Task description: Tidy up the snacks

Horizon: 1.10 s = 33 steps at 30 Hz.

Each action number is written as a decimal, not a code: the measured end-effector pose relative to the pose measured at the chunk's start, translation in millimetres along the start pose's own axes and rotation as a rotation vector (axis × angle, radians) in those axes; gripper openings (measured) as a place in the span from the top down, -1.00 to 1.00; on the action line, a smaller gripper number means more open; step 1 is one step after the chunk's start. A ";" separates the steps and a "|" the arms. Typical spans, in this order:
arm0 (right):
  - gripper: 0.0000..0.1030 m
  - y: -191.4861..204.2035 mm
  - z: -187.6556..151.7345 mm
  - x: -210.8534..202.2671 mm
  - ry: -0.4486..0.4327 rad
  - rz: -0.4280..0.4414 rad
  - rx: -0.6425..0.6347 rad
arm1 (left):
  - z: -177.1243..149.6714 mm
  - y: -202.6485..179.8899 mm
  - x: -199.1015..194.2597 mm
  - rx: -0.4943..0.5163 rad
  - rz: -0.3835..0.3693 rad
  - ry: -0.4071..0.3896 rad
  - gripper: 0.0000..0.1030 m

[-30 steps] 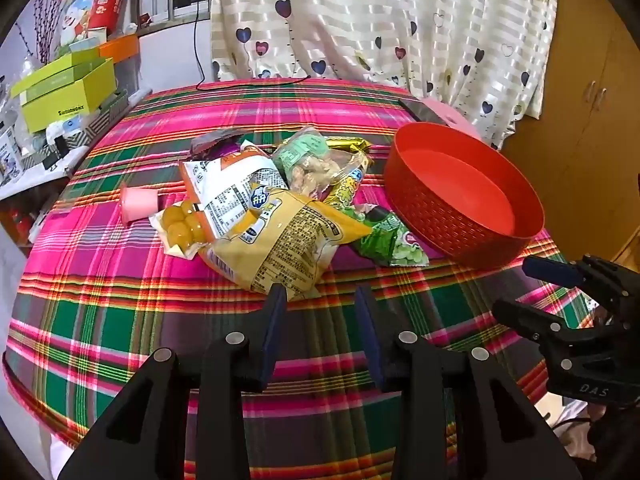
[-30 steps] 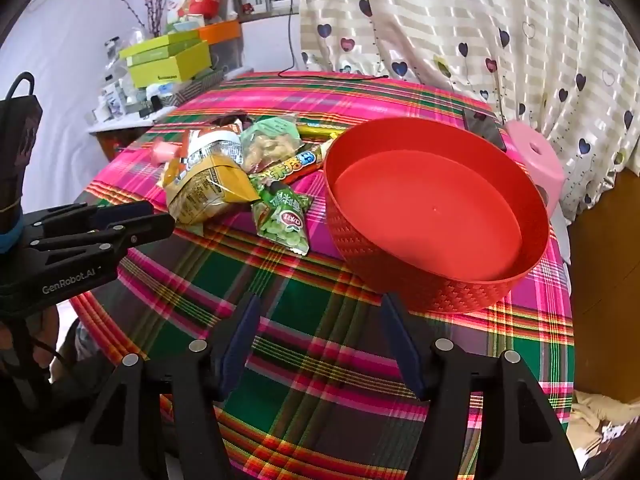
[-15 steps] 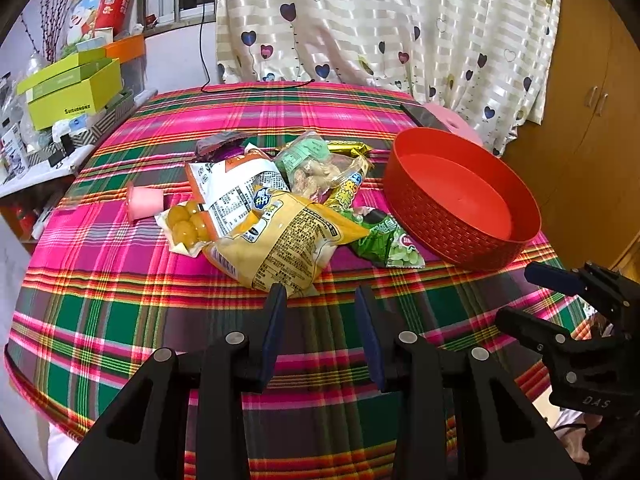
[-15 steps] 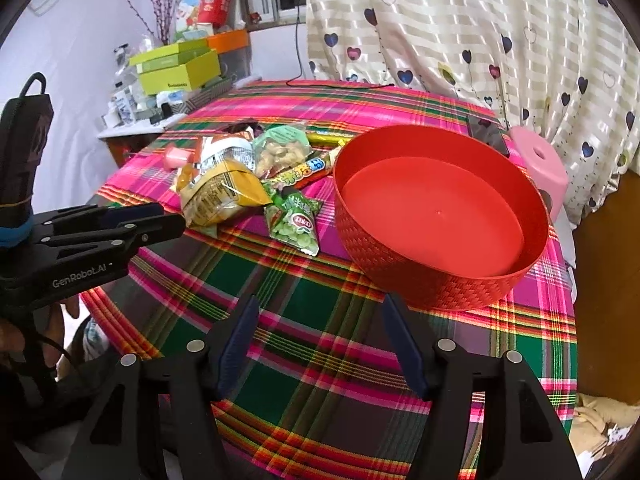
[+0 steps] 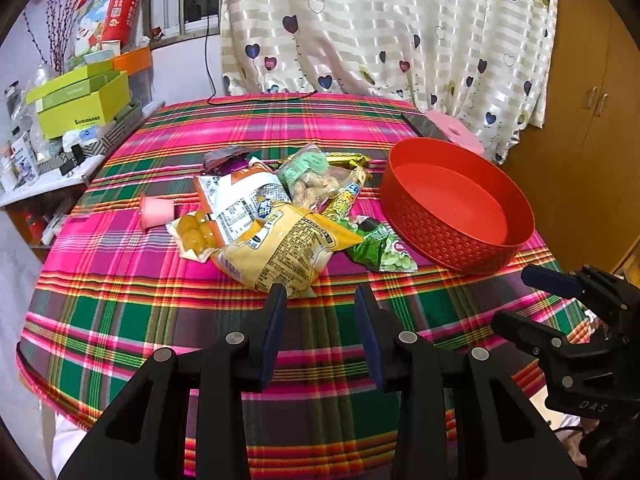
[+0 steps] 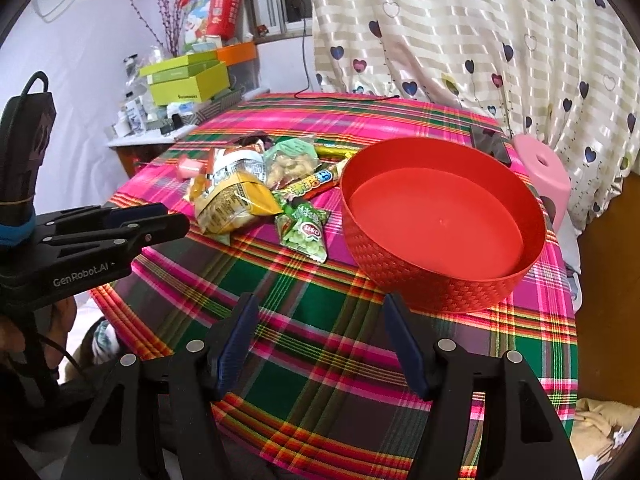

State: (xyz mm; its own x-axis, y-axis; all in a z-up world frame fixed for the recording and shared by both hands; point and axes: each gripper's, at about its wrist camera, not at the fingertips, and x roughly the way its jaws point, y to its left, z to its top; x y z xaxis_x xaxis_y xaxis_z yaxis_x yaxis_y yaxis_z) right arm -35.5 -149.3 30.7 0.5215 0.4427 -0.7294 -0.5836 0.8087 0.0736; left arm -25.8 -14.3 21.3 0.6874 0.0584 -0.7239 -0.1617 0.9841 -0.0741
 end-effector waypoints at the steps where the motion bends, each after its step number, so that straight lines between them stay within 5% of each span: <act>1: -0.25 0.1 -0.5 0.4 0.000 -0.001 0.001 | -0.6 0.3 -0.4 -0.003 -0.001 -0.001 0.28; 33: -0.25 12.0 9.0 9.3 0.000 -0.014 -0.068 | -5.7 8.6 6.5 -0.028 -0.020 0.004 0.28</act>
State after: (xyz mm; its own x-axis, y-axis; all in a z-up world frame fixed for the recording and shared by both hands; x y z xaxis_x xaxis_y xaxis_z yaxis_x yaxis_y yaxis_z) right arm -32.0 -132.0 31.0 0.5298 0.4312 -0.7303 -0.6170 0.7868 0.0170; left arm -26.7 -6.4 12.0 0.6880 0.0379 -0.7248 -0.1676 0.9799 -0.1079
